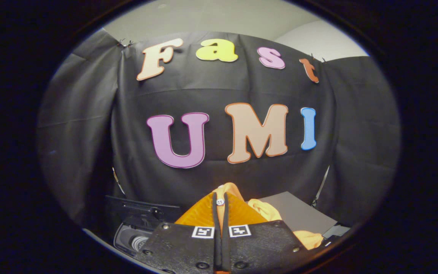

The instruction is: Put the clothes into the washing machine and then close the washing machine lid.

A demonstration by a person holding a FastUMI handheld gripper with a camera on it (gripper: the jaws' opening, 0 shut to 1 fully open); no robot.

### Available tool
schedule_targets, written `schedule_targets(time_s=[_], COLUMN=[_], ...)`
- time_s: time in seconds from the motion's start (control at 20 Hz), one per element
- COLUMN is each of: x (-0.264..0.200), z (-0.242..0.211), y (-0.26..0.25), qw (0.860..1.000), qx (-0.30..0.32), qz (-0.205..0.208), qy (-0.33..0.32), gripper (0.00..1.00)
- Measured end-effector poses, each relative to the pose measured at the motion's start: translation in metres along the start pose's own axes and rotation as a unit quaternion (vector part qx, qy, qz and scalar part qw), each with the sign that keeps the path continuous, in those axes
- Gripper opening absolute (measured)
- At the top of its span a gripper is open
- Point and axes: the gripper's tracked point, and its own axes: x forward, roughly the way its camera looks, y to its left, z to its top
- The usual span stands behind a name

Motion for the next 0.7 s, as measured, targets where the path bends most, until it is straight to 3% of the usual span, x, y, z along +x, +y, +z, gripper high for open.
schedule_targets(time_s=[0.7], x=[0.014], z=[0.012], y=[0.166], qw=[0.994], qx=[-0.011], qz=[0.1], qy=[-0.049], gripper=[0.0])
